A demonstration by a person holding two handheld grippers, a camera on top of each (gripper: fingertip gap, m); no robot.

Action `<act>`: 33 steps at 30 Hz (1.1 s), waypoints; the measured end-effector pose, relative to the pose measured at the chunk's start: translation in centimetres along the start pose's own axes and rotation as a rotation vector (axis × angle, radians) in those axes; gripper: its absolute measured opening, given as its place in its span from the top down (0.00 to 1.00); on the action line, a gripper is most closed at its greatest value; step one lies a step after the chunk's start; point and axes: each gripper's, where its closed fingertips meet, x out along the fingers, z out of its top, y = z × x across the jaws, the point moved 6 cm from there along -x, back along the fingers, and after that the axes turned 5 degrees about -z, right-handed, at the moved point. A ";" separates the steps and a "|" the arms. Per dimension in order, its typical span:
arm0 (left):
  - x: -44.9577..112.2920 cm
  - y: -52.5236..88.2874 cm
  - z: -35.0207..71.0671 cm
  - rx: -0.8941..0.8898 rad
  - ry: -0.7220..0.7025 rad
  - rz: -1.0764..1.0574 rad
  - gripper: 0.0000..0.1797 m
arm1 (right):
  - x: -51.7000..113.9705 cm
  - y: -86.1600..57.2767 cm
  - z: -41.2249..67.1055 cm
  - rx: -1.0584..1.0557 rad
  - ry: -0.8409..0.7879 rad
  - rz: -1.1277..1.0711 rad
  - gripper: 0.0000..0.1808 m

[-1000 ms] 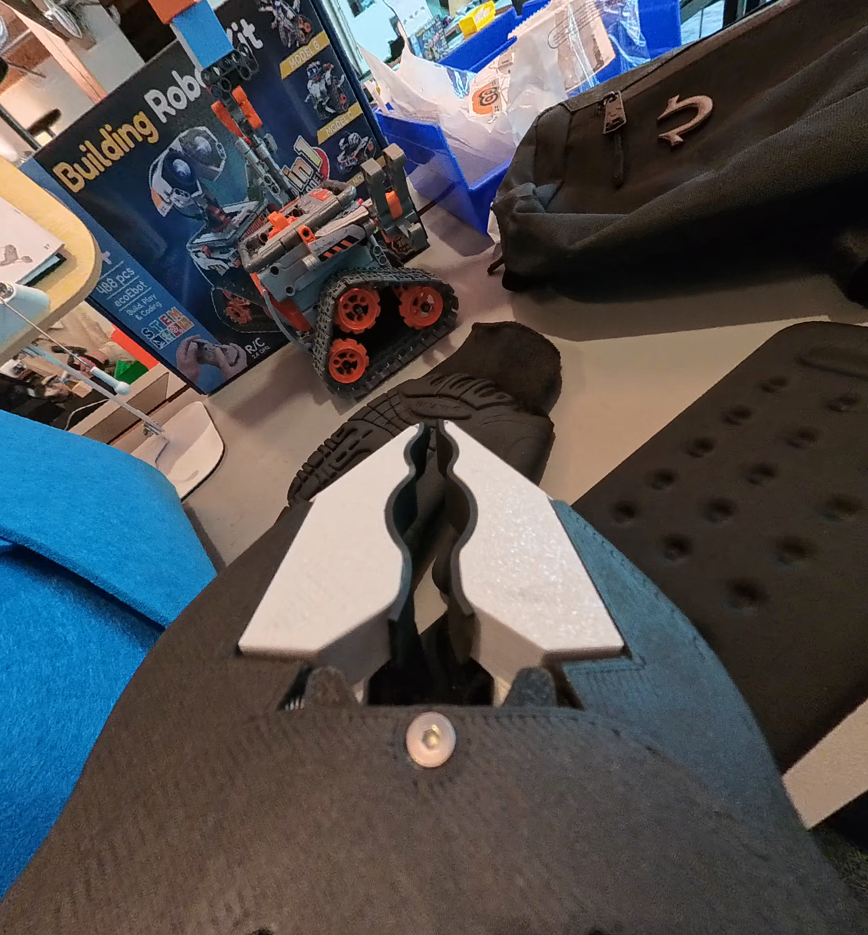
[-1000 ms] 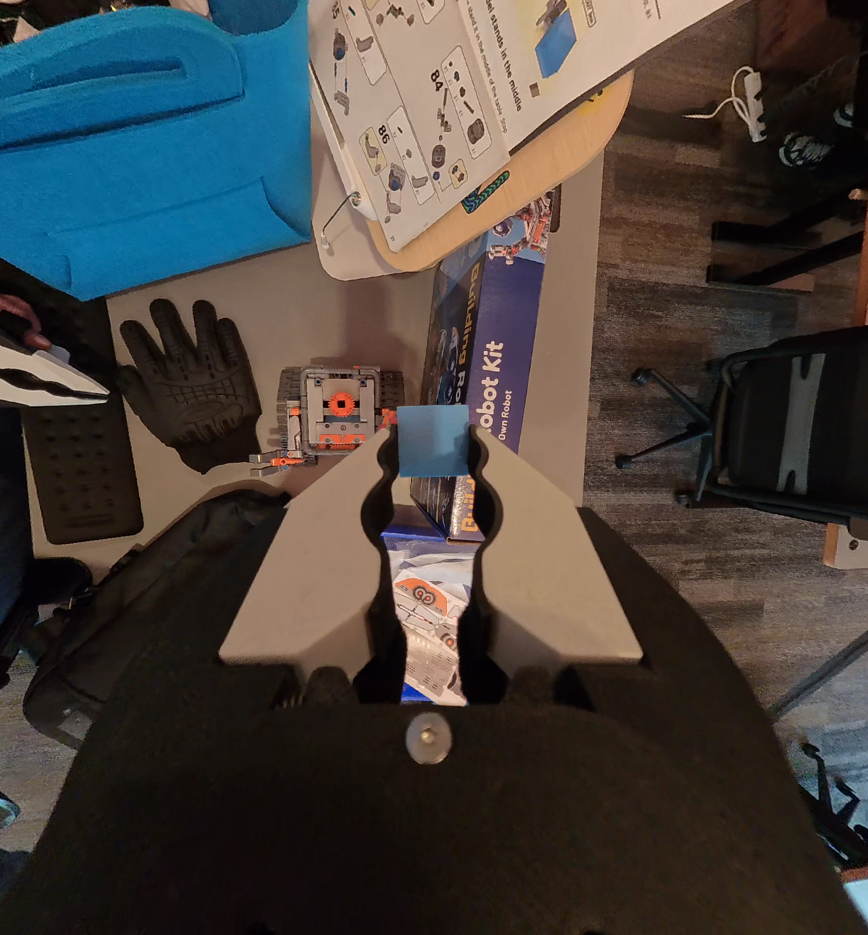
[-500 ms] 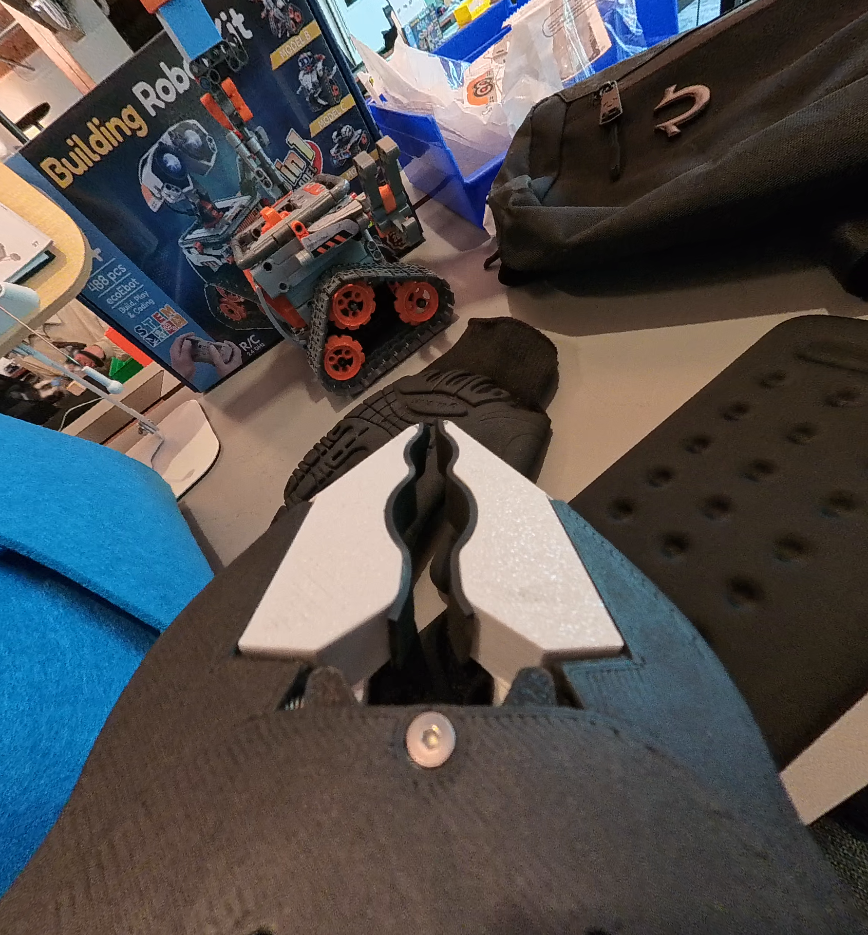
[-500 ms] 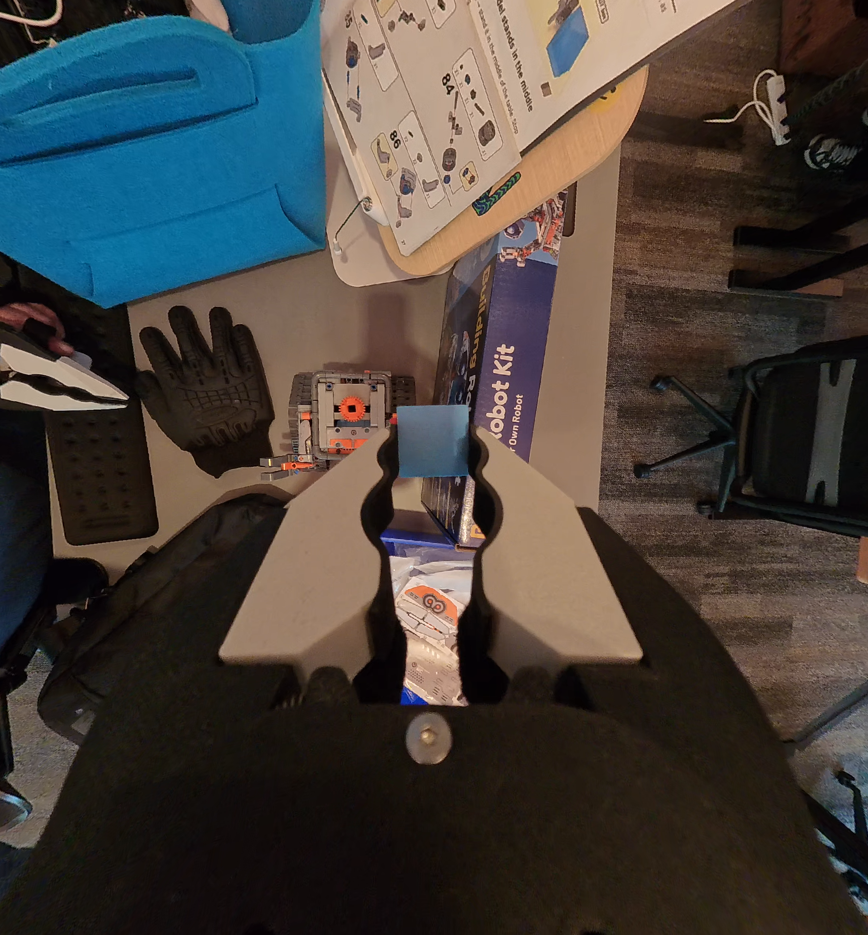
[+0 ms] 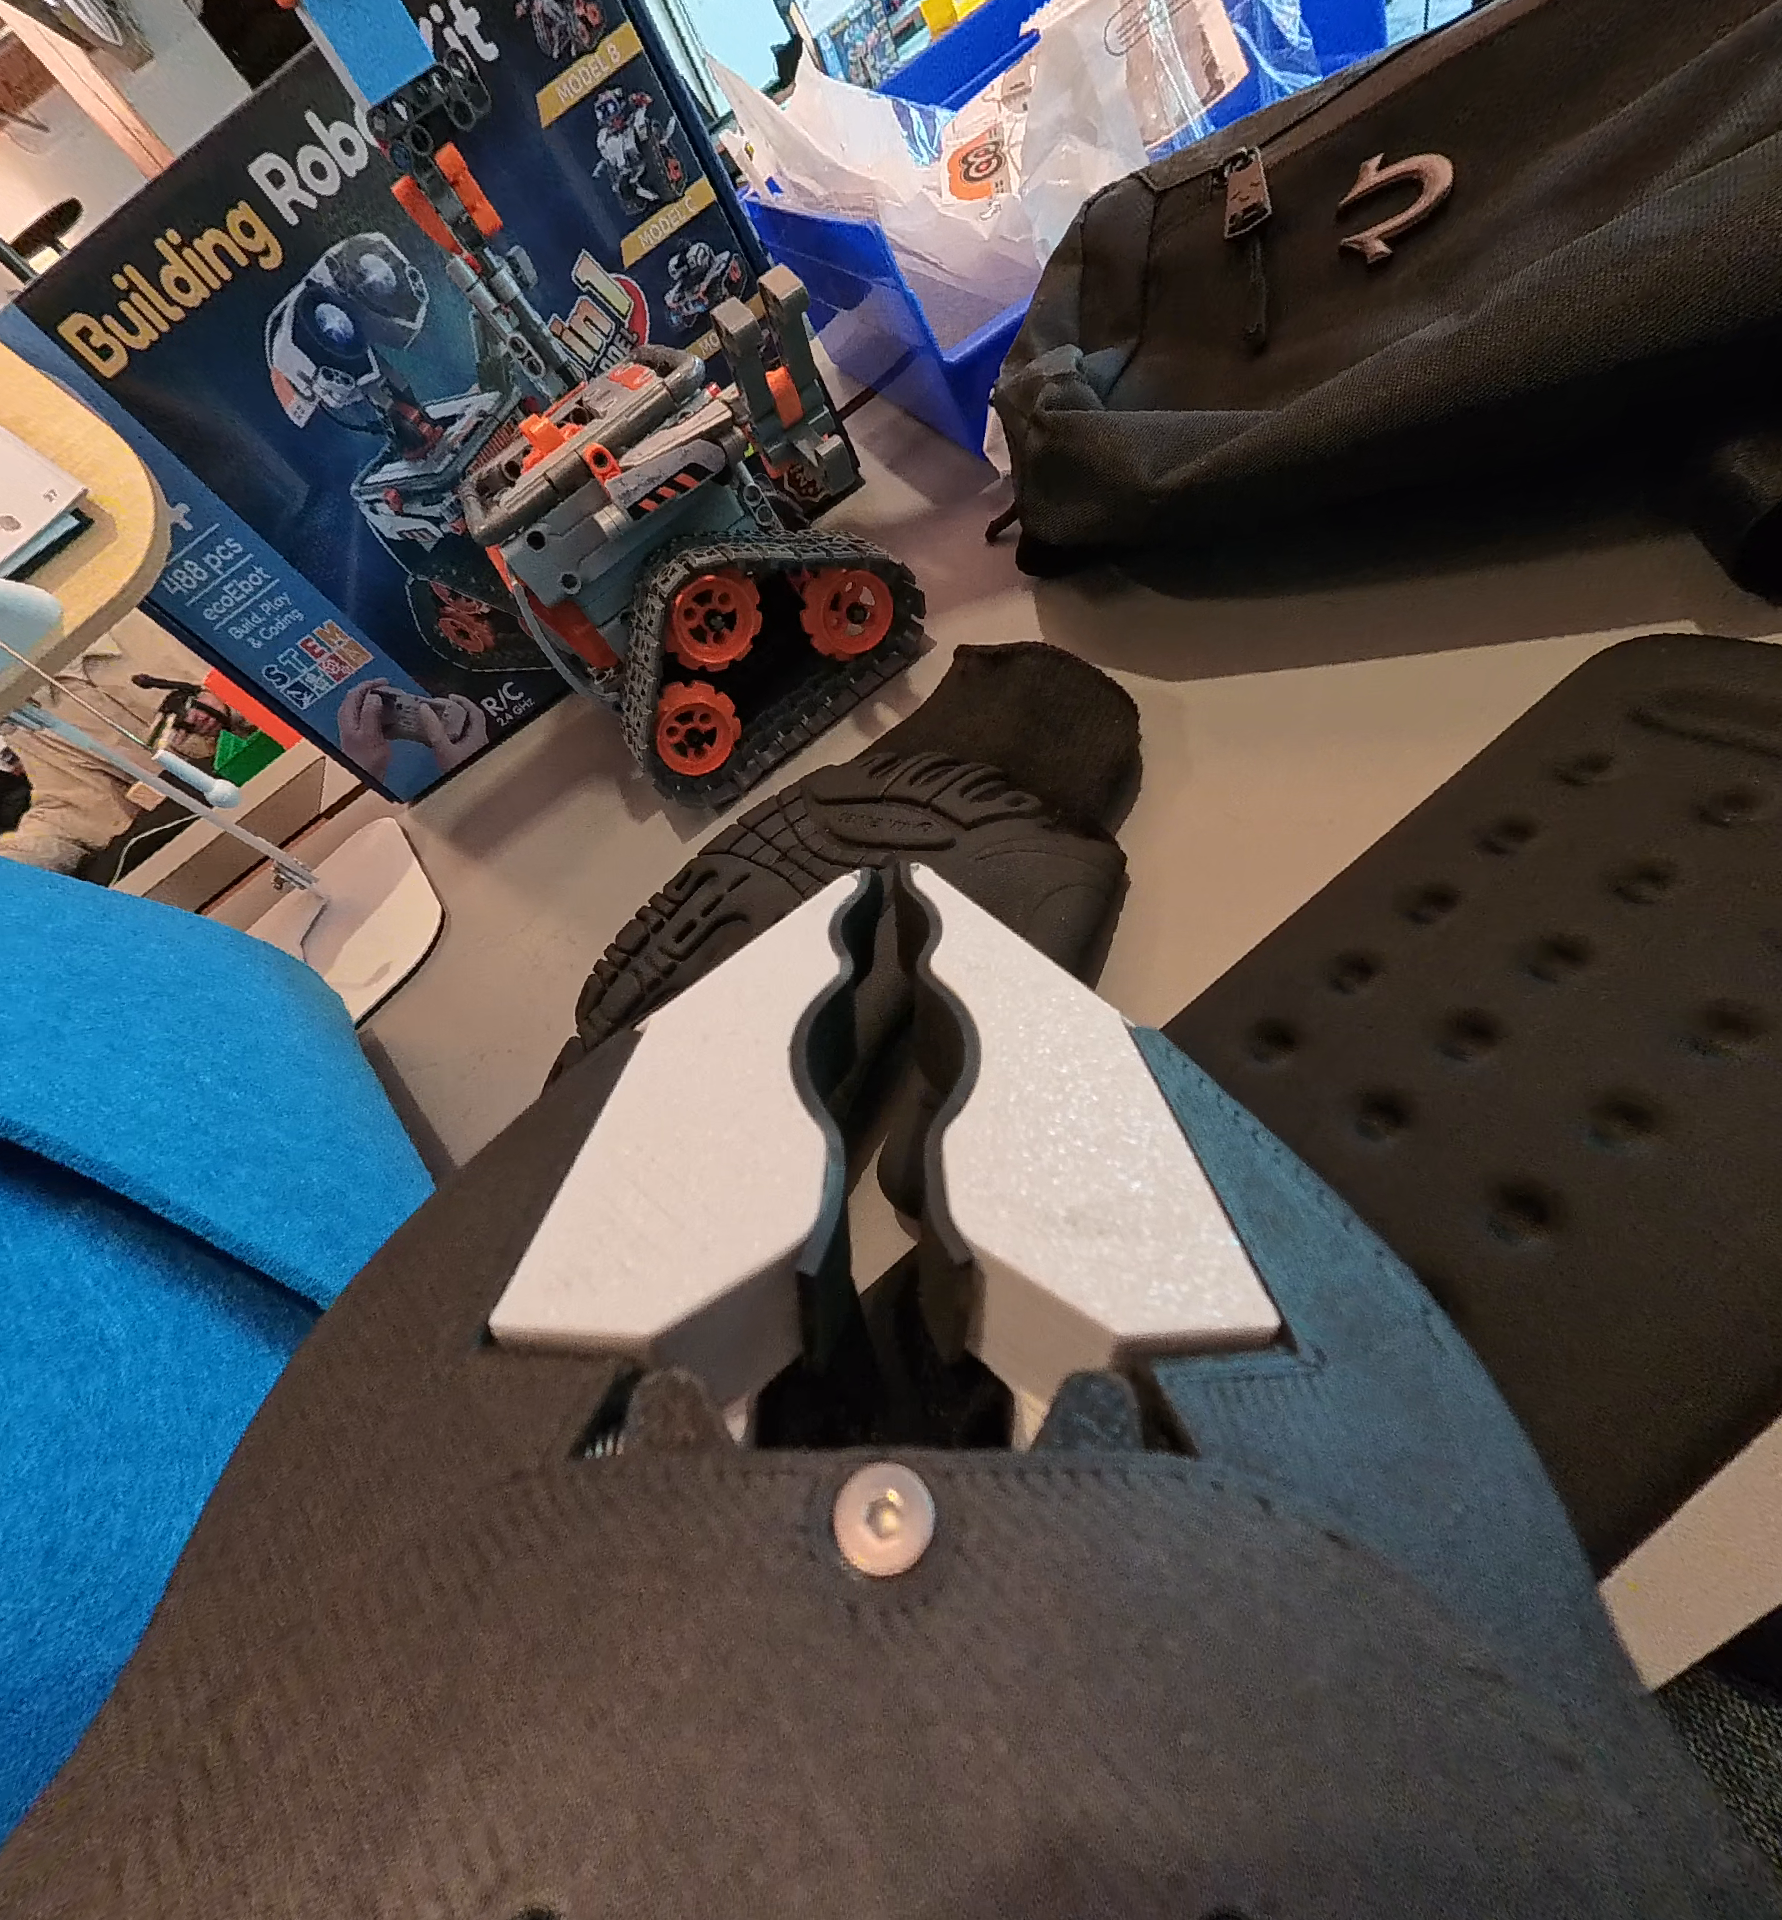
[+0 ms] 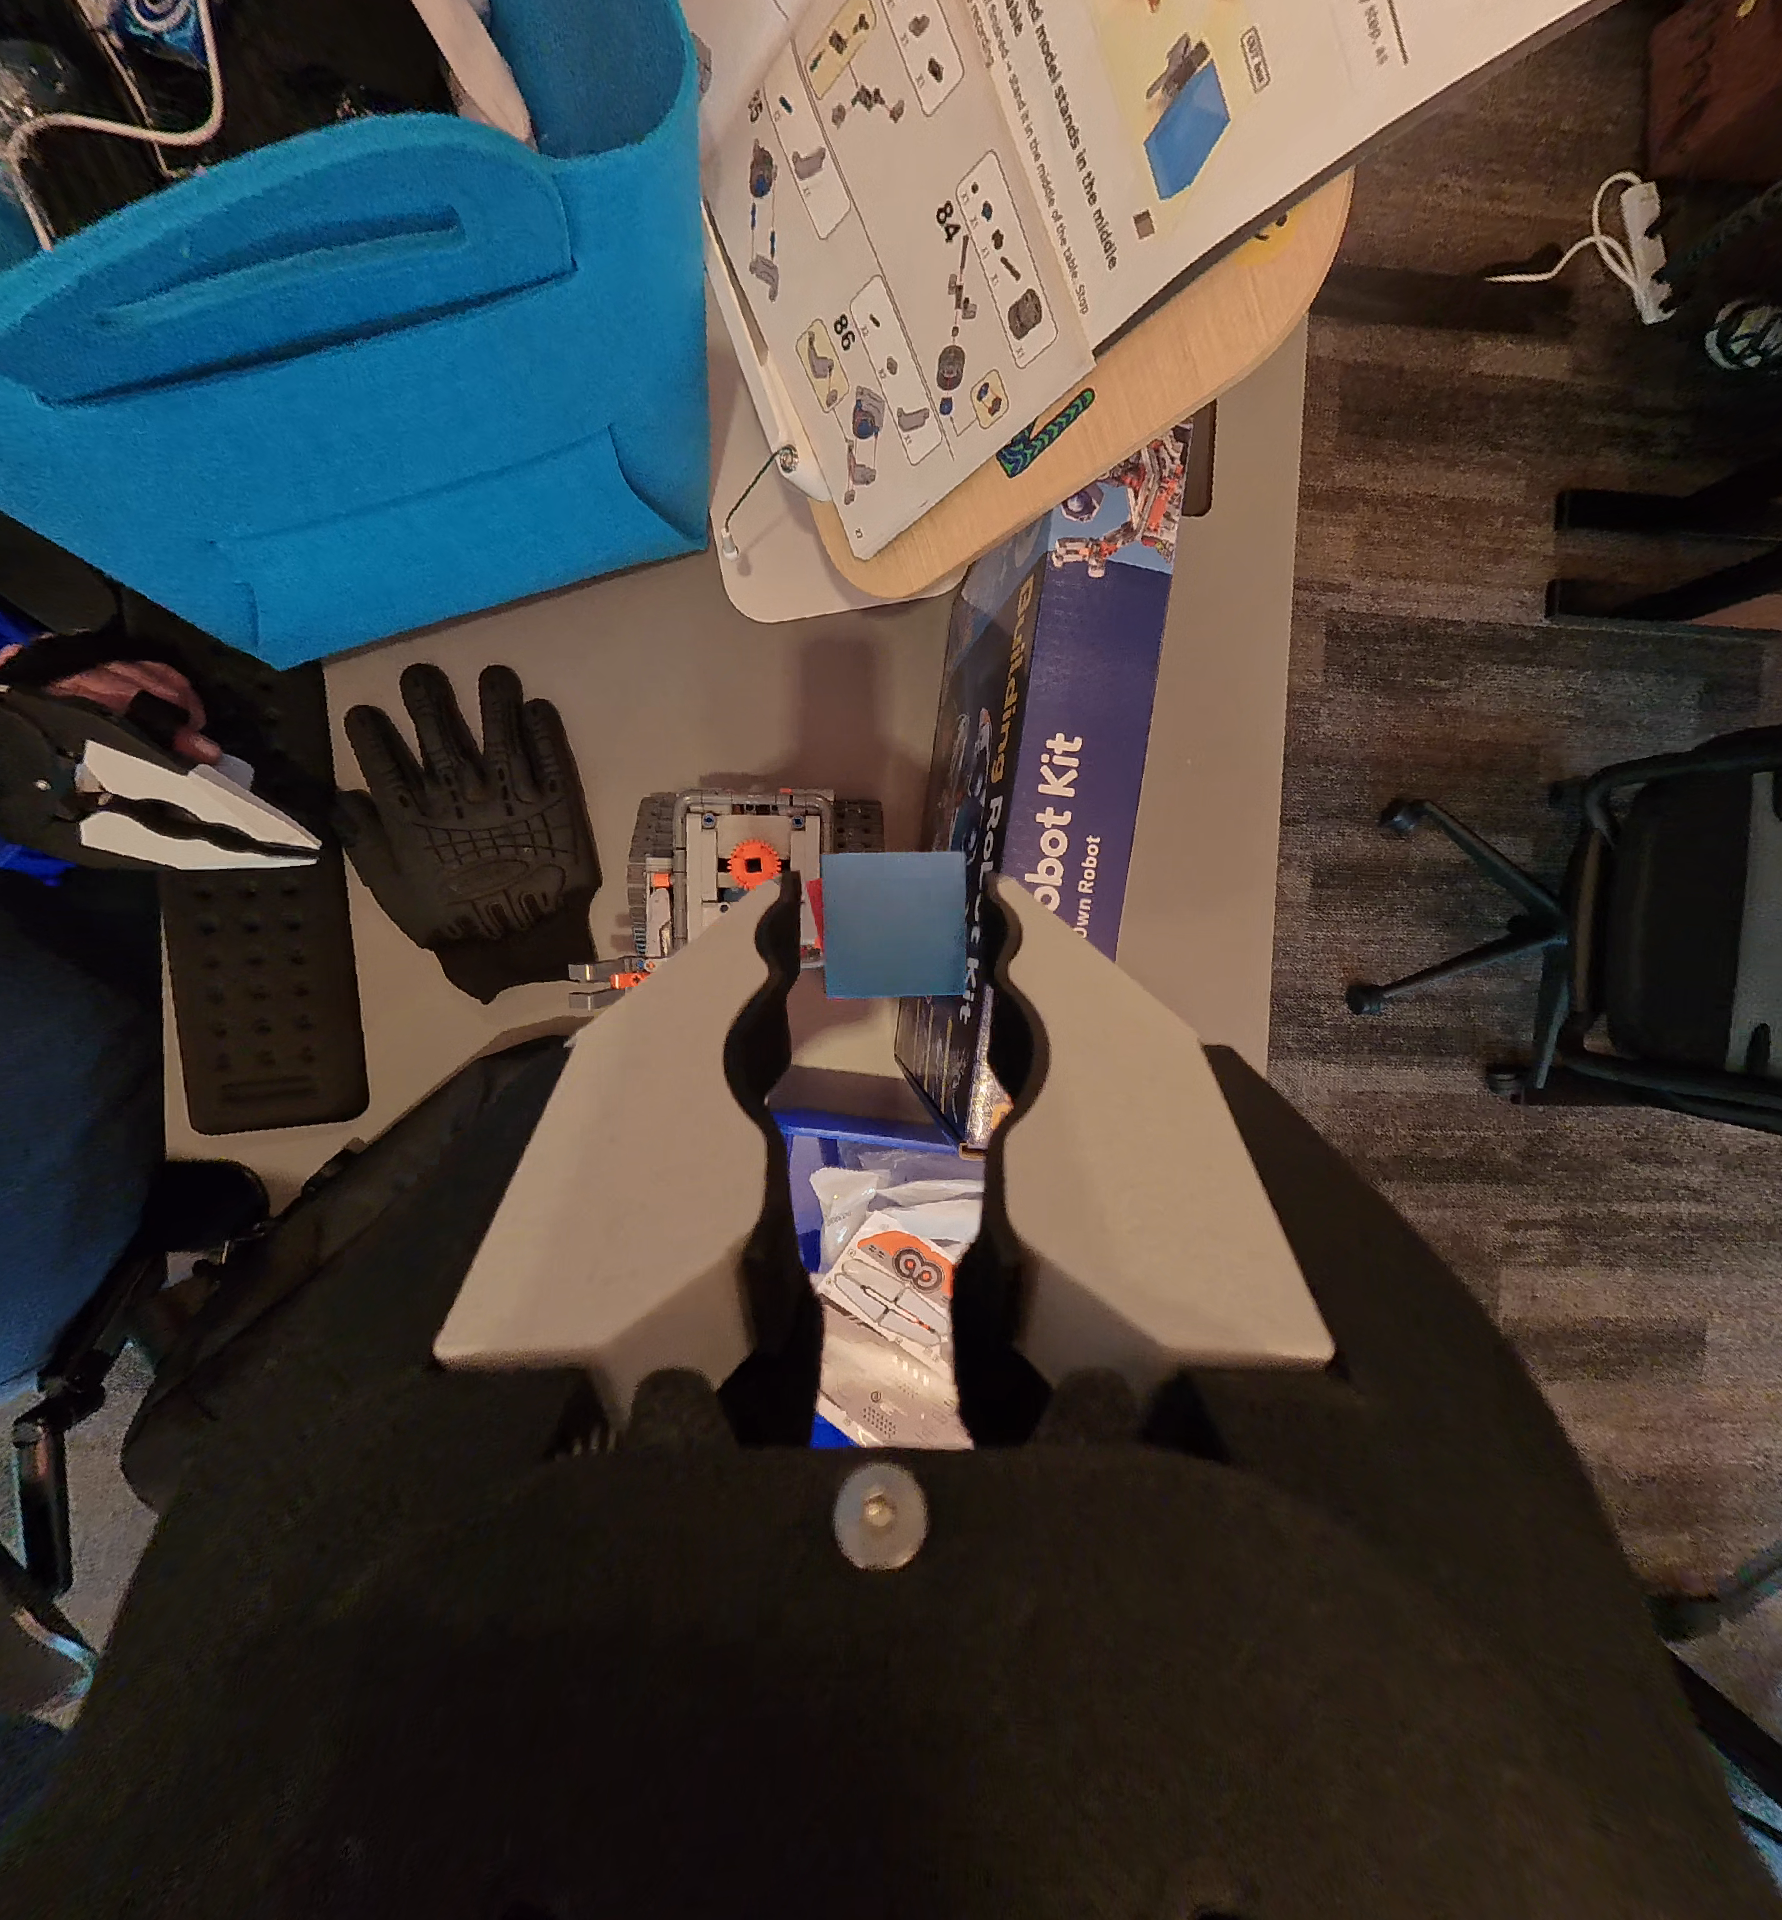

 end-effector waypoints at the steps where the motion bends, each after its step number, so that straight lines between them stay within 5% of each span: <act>1: 0.0 0.0 0.0 0.000 -0.001 0.000 1.00 | -0.2 0.0 0.1 0.003 -0.009 0.001 0.81; 6: 0.0 0.0 0.0 0.003 -0.002 0.000 1.00 | -2.7 0.5 1.0 -0.010 -0.118 -0.066 0.78; 12: -1.2 0.0 0.7 -0.023 -0.107 -0.051 0.98 | -7.1 7.5 3.4 -0.187 -0.260 -0.285 0.86; 20: -9.4 -2.6 -2.0 -0.153 -0.198 0.038 0.97 | -4.0 24.0 3.5 -0.578 -0.233 -0.083 0.92; 26: -18.5 -7.3 -13.2 -0.375 0.077 0.214 0.97 | 4.3 35.9 1.4 -0.801 -0.139 0.178 0.95; 33: -33.6 -20.8 -30.7 -0.877 0.493 0.467 0.88 | 12.5 48.3 -2.4 -0.946 -0.116 0.624 0.94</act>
